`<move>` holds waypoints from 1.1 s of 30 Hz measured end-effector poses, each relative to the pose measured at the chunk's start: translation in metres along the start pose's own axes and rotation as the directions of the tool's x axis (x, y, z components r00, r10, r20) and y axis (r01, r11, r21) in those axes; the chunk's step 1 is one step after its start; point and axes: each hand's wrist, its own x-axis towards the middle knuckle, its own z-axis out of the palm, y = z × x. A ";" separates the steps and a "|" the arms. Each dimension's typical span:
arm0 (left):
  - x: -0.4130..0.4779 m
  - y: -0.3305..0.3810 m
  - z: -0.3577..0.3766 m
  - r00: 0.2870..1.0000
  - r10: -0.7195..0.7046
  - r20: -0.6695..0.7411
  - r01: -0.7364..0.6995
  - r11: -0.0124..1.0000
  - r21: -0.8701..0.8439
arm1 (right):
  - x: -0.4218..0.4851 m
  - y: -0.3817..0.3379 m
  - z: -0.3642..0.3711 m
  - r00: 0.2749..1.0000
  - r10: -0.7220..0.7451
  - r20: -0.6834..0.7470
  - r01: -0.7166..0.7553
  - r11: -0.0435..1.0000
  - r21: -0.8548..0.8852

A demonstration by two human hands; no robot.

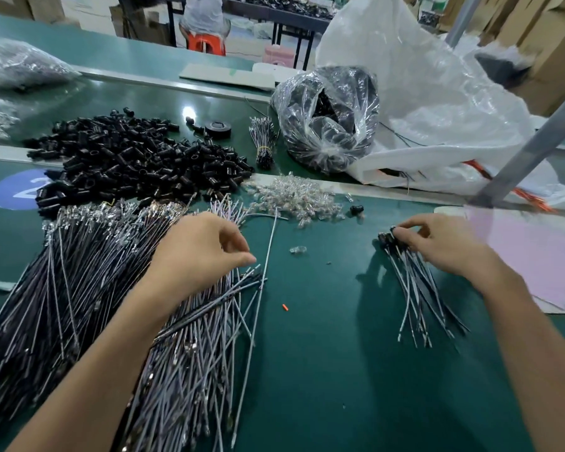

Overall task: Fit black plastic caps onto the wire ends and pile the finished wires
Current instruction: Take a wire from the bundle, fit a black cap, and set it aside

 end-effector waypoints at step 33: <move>-0.001 -0.007 -0.024 0.983 0.015 0.182 0.009 0.992 -0.128 | -0.034 -0.111 0.058 0.968 -0.249 0.027 -0.105 -0.304 0.947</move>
